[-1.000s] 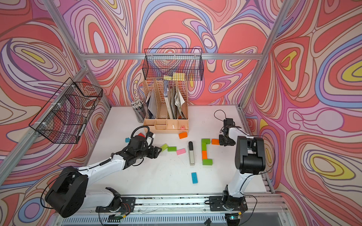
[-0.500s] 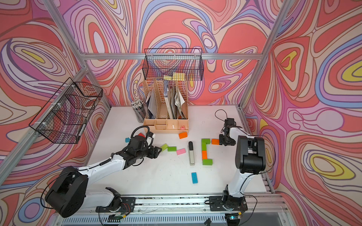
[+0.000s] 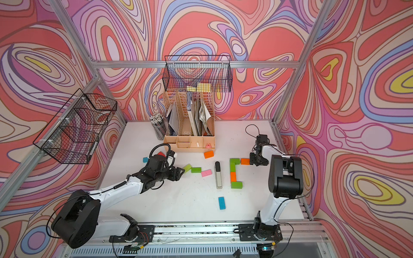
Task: Assemble the letter c with building blocks
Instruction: Assemble the building block at the center of the board.
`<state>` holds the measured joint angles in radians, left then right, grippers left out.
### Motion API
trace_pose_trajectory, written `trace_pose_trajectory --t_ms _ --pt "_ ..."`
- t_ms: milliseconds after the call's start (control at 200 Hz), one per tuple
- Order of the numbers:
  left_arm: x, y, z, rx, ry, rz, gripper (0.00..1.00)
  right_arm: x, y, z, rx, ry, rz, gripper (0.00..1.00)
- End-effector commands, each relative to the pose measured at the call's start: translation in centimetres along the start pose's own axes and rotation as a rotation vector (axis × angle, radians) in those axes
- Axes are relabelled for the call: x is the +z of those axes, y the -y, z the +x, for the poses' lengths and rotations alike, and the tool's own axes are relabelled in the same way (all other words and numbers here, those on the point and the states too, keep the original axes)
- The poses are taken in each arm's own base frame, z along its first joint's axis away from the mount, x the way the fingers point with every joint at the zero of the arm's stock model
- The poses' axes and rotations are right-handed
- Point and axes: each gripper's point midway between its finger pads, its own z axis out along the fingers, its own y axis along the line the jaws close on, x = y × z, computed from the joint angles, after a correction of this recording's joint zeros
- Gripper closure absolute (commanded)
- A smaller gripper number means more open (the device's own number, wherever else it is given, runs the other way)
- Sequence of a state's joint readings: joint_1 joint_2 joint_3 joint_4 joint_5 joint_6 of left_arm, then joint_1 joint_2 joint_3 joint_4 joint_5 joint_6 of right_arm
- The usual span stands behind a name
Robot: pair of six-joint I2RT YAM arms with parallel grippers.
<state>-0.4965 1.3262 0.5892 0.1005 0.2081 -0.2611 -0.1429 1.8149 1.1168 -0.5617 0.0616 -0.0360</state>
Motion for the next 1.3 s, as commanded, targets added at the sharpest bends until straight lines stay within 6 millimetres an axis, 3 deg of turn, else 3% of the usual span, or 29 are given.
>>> trace_pose_trajectory --t_ms 0,1297 --pt "0.0 -0.4 0.1 0.016 0.000 -0.015 0.27 -0.9 0.3 -1.4 0.023 0.052 -0.001 0.41" --pt "0.2 -0.7 0.4 0.021 -0.011 -0.031 0.27 -0.9 0.3 -3.0 0.090 0.103 -0.035 0.38"
